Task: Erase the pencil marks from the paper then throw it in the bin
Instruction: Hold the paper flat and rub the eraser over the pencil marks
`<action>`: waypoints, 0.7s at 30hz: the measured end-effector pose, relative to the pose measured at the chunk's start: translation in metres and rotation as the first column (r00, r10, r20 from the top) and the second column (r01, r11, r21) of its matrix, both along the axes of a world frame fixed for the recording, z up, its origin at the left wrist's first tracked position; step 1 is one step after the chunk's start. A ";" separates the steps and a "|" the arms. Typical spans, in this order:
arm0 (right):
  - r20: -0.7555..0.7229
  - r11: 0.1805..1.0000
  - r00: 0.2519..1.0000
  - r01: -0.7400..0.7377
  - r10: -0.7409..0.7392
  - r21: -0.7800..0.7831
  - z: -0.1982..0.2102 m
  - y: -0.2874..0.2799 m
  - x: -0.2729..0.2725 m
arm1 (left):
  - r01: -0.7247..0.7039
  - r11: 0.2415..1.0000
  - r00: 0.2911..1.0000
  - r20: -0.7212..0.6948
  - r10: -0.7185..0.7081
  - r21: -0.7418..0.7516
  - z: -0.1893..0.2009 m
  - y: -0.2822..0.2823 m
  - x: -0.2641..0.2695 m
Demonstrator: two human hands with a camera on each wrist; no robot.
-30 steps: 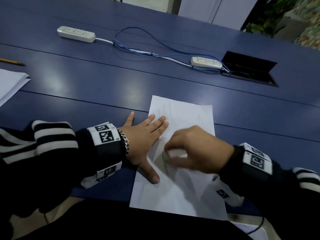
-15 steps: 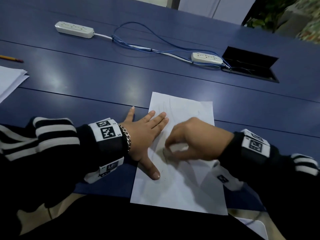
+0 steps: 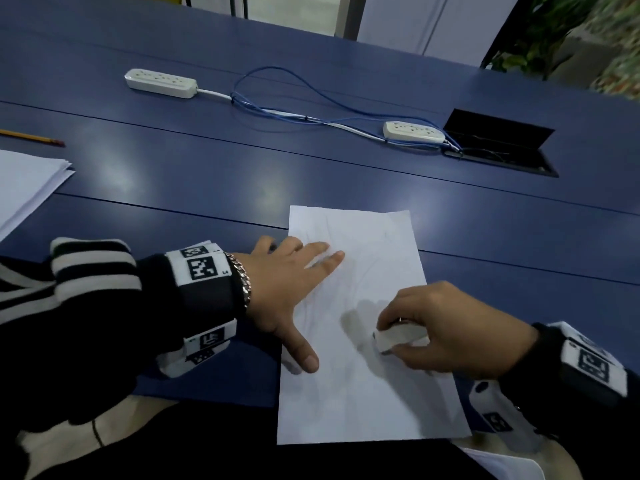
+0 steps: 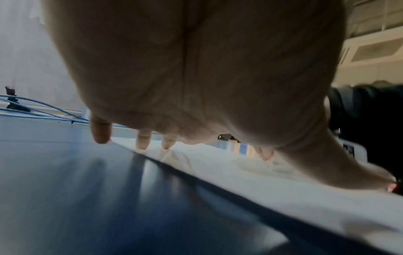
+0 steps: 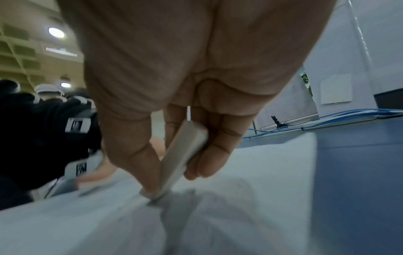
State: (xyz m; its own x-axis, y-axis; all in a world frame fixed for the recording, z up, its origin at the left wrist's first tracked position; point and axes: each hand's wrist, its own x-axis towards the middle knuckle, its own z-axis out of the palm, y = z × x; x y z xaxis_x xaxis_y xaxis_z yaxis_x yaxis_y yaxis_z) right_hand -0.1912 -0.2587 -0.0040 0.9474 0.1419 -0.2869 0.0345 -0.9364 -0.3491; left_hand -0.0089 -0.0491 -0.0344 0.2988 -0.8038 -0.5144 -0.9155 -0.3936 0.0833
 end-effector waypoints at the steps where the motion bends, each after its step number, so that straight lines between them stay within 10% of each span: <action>1: -0.001 1.000 1.000 0.016 -0.016 -0.011 -0.001 -0.001 -0.003 | 0.005 1.000 1.000 0.017 -0.004 -0.007 0.001 0.004 0.002; 21: 0.058 0.973 0.972 -0.225 0.227 -0.052 -0.005 0.053 0.053 | -0.135 0.988 0.991 0.000 0.135 0.075 -0.013 0.019 -0.015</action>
State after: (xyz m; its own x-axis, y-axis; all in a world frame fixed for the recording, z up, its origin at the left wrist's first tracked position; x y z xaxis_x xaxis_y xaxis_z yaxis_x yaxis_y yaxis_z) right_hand -0.1384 -0.2060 -0.0092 0.9087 0.3429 -0.2380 0.2678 -0.9164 -0.2975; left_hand -0.0236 -0.0300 -0.0471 0.3993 -0.7155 -0.5732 -0.8532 -0.5189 0.0533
